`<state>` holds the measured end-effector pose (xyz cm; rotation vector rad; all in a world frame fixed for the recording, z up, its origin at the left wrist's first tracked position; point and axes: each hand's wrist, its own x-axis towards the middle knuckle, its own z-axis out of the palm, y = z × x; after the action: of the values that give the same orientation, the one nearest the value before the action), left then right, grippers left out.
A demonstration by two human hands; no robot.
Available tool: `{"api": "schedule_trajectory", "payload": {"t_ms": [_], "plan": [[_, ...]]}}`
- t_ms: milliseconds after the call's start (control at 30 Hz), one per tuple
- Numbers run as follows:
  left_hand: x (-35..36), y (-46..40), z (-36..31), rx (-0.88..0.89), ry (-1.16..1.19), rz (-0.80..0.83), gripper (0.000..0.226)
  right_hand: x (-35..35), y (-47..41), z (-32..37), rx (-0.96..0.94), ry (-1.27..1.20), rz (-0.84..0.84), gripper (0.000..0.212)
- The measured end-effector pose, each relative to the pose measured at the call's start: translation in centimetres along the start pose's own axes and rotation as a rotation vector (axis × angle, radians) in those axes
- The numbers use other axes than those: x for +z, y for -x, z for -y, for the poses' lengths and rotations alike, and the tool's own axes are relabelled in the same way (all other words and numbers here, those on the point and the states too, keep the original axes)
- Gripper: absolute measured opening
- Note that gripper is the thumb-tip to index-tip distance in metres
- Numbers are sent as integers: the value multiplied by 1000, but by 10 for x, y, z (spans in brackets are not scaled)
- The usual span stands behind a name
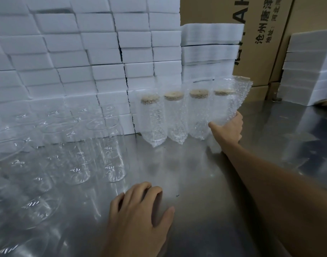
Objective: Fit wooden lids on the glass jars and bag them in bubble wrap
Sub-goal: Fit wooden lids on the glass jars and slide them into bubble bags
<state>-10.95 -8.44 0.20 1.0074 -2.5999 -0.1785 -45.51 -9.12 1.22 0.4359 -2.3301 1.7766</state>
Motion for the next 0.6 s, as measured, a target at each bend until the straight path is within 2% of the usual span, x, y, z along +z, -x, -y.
{"api": "schedule_trajectory", "payload": {"t_ms": [167, 300, 400, 600], "plan": [[-1, 2, 2, 11, 20, -21, 75, -6, 6, 1, 11, -20, 38, 101], [1, 3, 5, 31, 50, -21, 47, -15, 13, 2, 9, -59, 58, 103], [4, 3, 7, 47, 51, -27, 52, -21, 22, 2, 4, -69, 66, 101], [7, 2, 10, 65, 86, -37, 40, -33, 57, 8, 8, -75, 82, 91]]}}
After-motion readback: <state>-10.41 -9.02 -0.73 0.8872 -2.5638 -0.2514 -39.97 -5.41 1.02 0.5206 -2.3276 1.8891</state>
